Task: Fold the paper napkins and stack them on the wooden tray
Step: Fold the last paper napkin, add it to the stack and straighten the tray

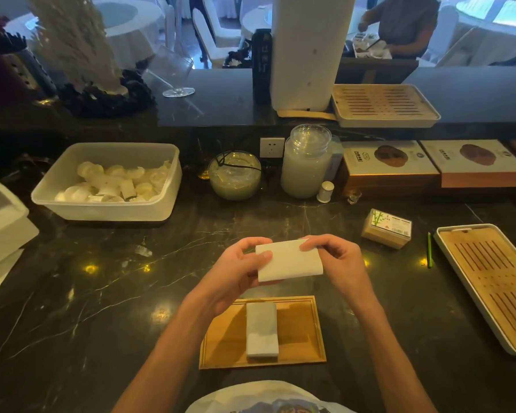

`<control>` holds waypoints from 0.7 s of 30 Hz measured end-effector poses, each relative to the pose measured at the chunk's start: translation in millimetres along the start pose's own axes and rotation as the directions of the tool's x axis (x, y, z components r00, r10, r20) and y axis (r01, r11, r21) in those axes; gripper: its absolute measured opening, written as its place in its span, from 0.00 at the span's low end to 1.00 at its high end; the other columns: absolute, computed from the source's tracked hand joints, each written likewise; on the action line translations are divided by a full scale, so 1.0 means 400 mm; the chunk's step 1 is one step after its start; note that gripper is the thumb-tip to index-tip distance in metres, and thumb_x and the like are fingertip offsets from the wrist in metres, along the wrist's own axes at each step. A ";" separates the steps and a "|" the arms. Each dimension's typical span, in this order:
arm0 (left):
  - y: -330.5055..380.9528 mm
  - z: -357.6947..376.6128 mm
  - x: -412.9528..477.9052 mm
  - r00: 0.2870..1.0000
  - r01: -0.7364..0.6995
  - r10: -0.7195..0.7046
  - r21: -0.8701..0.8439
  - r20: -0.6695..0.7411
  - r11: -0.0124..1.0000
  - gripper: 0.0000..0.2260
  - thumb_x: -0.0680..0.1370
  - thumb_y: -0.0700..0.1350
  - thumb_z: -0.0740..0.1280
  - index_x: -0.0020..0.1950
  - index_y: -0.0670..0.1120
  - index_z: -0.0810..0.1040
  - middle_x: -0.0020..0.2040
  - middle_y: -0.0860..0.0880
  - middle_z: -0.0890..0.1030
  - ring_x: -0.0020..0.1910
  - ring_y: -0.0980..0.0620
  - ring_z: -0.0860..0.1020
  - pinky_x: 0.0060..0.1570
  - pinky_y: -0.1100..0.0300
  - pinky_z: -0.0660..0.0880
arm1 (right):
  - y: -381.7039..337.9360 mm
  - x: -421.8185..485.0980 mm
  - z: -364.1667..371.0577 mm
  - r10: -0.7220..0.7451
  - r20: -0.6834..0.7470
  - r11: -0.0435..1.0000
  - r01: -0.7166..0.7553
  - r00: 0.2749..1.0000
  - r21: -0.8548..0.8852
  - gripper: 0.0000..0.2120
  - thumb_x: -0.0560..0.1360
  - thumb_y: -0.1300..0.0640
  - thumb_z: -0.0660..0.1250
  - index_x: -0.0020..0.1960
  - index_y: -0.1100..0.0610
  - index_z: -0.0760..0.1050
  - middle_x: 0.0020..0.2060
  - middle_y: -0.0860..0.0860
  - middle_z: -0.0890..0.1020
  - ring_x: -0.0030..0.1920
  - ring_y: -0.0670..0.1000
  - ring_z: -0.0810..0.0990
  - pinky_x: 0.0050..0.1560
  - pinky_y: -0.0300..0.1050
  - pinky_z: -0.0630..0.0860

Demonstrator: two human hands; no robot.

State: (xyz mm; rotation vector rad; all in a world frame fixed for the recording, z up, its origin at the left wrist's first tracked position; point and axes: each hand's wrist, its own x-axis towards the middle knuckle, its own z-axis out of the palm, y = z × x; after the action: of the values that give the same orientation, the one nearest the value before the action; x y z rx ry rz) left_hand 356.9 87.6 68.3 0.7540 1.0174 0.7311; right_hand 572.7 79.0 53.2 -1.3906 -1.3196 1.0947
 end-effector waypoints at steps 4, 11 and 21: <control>-0.005 0.007 0.001 0.995 -0.067 0.070 0.041 -0.066 0.997 0.13 0.79 0.41 0.70 0.63 0.49 0.76 0.62 0.45 0.80 0.61 0.45 0.81 0.48 0.54 0.84 | -0.011 0.000 0.008 0.101 0.015 0.981 -0.102 0.995 0.164 0.14 0.82 0.56 0.63 0.54 0.38 0.81 0.49 0.36 0.83 0.54 0.36 0.81 0.40 0.33 0.81; -0.046 0.009 -0.004 0.969 -0.131 0.155 0.134 -0.192 0.982 0.12 0.80 0.42 0.68 0.62 0.50 0.73 0.62 0.45 0.79 0.60 0.46 0.80 0.48 0.57 0.83 | -0.007 -0.010 0.020 0.263 0.145 0.919 -0.293 0.954 0.263 0.22 0.77 0.56 0.72 0.68 0.44 0.72 0.55 0.48 0.84 0.52 0.46 0.85 0.43 0.40 0.83; -0.110 -0.027 -0.009 0.984 -0.112 0.153 0.351 -0.092 0.930 0.07 0.81 0.52 0.66 0.53 0.50 0.80 0.53 0.53 0.82 0.50 0.59 0.84 0.41 0.62 0.83 | 0.005 -0.010 0.035 0.305 0.113 0.930 -0.321 0.946 0.179 0.21 0.76 0.54 0.73 0.66 0.41 0.74 0.49 0.43 0.86 0.49 0.44 0.85 0.38 0.33 0.80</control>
State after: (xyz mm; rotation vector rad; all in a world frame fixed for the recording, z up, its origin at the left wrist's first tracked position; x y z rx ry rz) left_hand 353.5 63.0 30.3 1.1027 1.2286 0.7286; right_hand 559.2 75.2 48.7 -1.4505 -1.0341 1.4698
